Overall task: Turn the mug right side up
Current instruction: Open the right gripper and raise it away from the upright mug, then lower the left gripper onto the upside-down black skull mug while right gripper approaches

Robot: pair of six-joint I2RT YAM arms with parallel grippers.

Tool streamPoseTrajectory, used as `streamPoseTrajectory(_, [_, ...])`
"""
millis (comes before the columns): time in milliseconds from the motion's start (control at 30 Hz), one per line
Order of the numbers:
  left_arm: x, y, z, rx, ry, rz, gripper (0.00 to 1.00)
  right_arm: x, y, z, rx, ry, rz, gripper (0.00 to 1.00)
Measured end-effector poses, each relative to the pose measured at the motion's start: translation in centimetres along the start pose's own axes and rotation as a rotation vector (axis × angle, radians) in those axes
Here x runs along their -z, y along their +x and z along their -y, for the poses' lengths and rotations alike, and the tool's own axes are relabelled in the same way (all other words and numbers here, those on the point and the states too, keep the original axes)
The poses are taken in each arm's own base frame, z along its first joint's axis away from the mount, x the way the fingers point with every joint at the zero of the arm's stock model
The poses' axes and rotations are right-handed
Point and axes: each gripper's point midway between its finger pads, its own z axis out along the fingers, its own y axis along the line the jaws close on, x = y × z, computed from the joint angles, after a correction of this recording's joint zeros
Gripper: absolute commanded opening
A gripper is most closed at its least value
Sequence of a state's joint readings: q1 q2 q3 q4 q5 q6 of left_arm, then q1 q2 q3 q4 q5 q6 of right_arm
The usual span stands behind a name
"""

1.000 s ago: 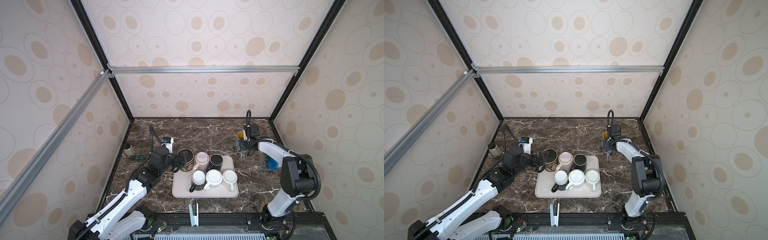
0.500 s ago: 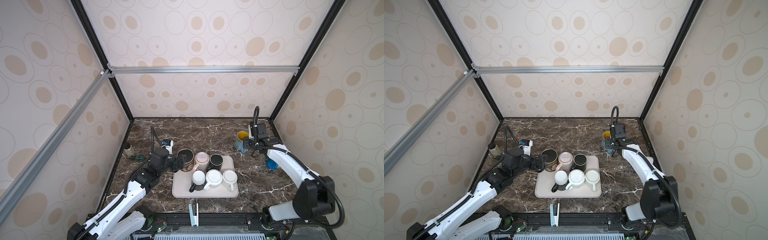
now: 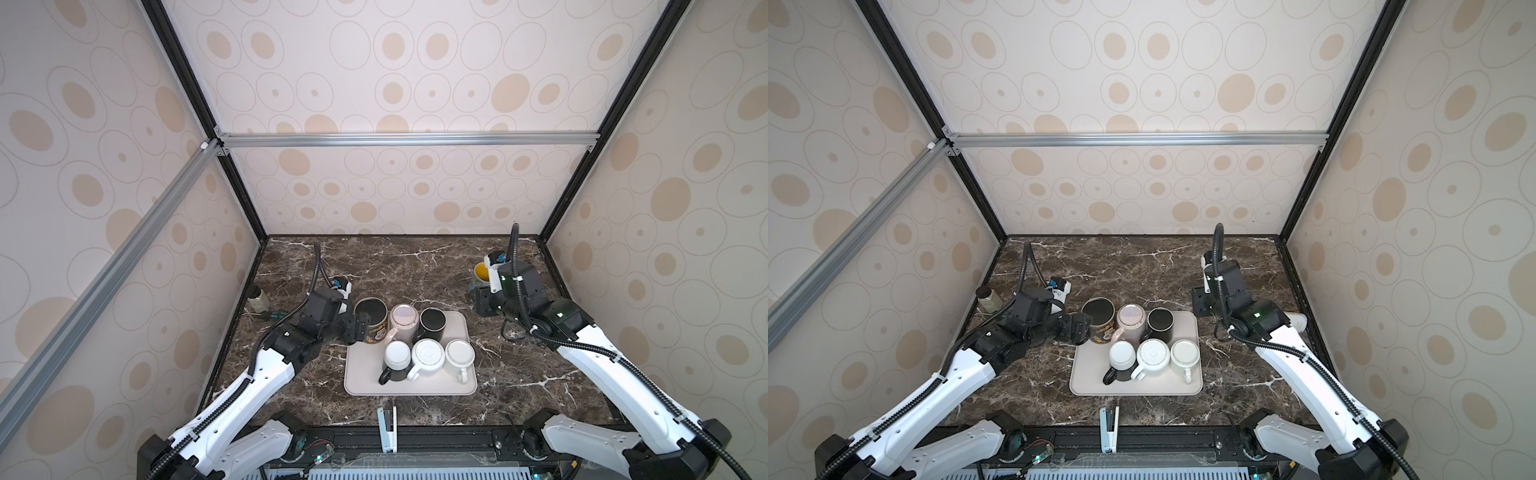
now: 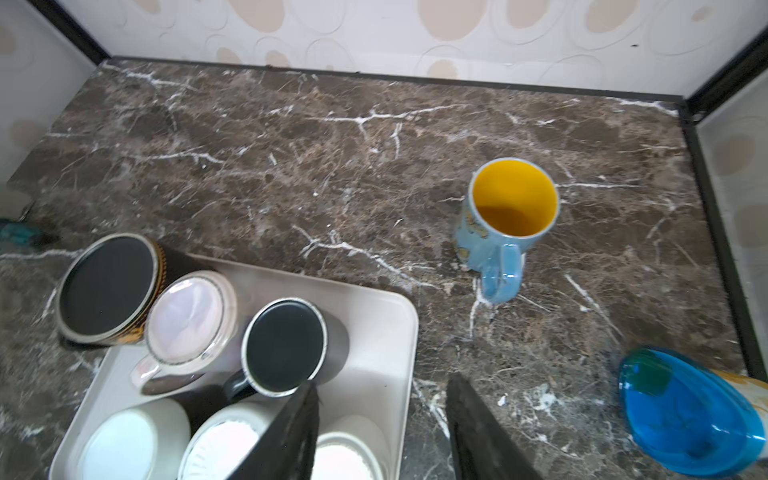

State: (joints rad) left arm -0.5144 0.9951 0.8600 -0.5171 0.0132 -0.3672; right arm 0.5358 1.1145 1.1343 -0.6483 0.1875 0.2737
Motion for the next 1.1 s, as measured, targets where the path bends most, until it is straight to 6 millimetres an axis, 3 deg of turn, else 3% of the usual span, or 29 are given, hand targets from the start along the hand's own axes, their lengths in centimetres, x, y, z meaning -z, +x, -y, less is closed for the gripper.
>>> streamPoseTrajectory(133, [0.5,-0.5,0.1,-0.015,0.002,0.006,0.97,-1.0,1.1,-2.4,0.055,-0.043,-0.067,0.51])
streamPoseTrajectory(233, [0.3,0.0,0.1,-0.016,0.005,-0.008,0.97,-1.1,1.8,-3.1,0.076,-0.053,-0.095,0.51])
streamPoseTrajectory(567, [-1.3,2.8,0.3,-0.004,0.042,-0.083,0.98,-0.8,3.8,-3.4,0.063,-0.061,-0.128,0.51])
streamPoseTrajectory(933, [-4.6,6.2,0.9,0.010,0.083,-0.202,1.00,-1.3,5.1,-2.9,0.052,-0.037,-0.144,0.51])
streamPoseTrajectory(1100, [-4.8,6.3,1.2,0.012,0.104,-0.201,1.00,-1.6,5.7,-2.8,0.038,-0.034,-0.154,0.51])
